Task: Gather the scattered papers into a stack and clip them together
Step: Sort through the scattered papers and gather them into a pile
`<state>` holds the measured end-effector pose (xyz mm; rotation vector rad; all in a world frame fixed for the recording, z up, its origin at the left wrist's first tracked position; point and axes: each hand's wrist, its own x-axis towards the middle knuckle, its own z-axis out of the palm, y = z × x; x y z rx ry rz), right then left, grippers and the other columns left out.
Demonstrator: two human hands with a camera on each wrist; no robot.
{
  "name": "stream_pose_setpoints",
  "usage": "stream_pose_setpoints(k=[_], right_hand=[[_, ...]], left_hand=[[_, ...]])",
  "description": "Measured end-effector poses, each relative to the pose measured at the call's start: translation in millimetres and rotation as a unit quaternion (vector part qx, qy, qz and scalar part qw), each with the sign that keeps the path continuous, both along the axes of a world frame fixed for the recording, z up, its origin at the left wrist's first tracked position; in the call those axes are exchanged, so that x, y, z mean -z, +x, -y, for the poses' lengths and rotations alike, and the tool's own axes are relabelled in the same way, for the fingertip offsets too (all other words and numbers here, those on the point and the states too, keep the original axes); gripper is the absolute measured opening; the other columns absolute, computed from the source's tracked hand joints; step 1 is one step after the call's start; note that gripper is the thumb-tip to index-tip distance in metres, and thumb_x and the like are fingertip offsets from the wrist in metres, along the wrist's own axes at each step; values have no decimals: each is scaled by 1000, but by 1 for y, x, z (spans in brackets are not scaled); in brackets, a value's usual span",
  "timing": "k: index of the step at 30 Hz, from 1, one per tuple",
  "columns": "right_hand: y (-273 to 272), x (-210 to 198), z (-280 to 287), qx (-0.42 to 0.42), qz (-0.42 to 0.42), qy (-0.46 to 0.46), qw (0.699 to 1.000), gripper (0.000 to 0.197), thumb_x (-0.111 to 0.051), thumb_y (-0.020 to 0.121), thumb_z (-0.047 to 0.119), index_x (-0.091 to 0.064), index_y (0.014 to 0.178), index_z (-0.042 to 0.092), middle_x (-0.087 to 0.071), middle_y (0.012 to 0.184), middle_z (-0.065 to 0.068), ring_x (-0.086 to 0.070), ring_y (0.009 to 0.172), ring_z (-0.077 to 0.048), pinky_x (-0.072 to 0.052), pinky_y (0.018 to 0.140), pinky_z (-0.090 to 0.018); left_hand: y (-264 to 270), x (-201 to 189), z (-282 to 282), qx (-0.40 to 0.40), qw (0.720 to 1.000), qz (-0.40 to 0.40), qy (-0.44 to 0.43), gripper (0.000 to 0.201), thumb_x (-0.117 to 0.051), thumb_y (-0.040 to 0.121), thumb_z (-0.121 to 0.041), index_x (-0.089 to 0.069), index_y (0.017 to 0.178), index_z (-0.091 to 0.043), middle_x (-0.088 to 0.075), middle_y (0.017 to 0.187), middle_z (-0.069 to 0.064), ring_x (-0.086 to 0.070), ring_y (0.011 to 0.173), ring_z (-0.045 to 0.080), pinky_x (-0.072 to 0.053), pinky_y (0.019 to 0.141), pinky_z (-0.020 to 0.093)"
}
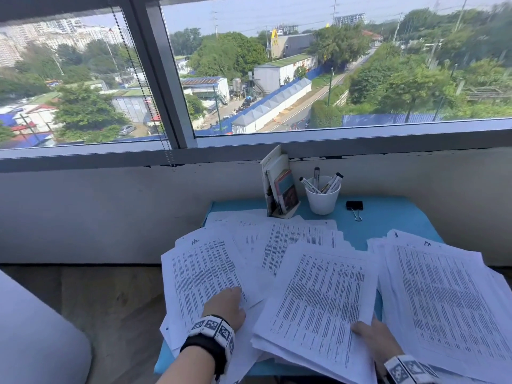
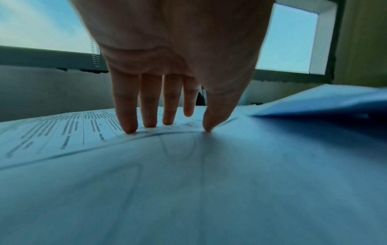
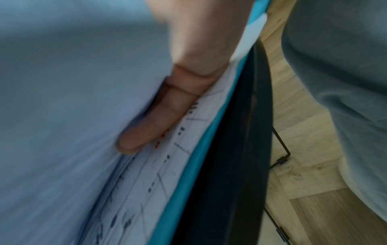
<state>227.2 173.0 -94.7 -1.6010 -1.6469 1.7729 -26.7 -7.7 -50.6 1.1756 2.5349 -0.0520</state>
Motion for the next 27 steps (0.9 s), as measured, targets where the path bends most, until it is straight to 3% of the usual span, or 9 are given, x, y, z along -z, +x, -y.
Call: stream_pose_setpoints(k=[3,5,7,9,12,16,19,24,27], right_hand=[[0,-3,2,-11,21,-3,1000,7,-57,85,5,-60,85,11,-66,95,-14,-62,93,-36,-47,94,-50],[1,-6,4,-7,12,-9,1000,15,-57,85,5,-58,77,17,-67,93,-12,-63,93,-36,-47,94,-51],[1,-7,5,-7,14,-13,1000,17,-57,85,5,-57,76,19,-67,92,-10,-63,92,-36,-47,94,-52],[1,-7,6,-7,14,-12,1000,15,-56,86,5,-57,77,17,-67,91,-11,-63,92,-36,-47,94,-51],[0,-9,7,-4,15,-8,1000,11,-55,87,5,-56,80,15,-66,90,-13,-63,91,-35,-48,92,-46],[1,-9,9,-12,21,-5,1000,9,-55,86,8,-54,85,16,-66,91,-12,-63,90,-35,-48,93,-46],[1,-10,9,-22,31,6,999,10,-55,87,8,-53,94,15,-66,95,-12,-63,90,-34,-49,91,-45],[2,-14,10,-34,37,23,998,22,-53,88,8,-48,108,14,-63,105,-13,-61,96,-33,-48,90,-41],[3,-17,11,-33,40,40,998,20,-53,88,7,-50,108,11,-62,103,-14,-60,93,-31,-49,82,-37]], left_hand=[[3,-3,-4,20,998,-44,-26,29,-38,92,-22,-50,116,-11,-57,121,7,-57,108,26,-48,87,37],[3,-3,-7,15,999,-35,-22,40,-40,92,-36,-46,124,-13,-56,125,6,-56,112,26,-47,90,37],[3,-2,-8,2,1000,-22,-18,63,-44,86,-56,-37,135,-17,-50,132,4,-50,119,24,-45,96,39],[5,1,-10,1,1000,-16,-17,73,-46,81,-64,-35,138,-19,-42,136,3,-42,125,24,-42,101,42],[8,11,-12,-12,1000,8,2,70,-49,82,-62,-40,135,-19,-33,142,2,-33,131,21,-40,104,43],[4,9,-14,-20,999,12,24,57,-55,81,-58,-45,121,-18,-50,126,0,-48,116,20,-46,95,38],[2,5,-16,-16,999,6,31,61,-54,83,-57,-39,131,-21,-53,128,-1,-51,117,21,-47,94,37],[4,7,-18,4,1000,-13,23,76,-49,84,-59,-21,146,-25,-38,143,0,-38,131,23,-36,107,44],[8,8,-16,23,1000,4,17,80,-52,81,-61,-22,145,-24,-33,140,2,-32,129,22,-41,101,43]])
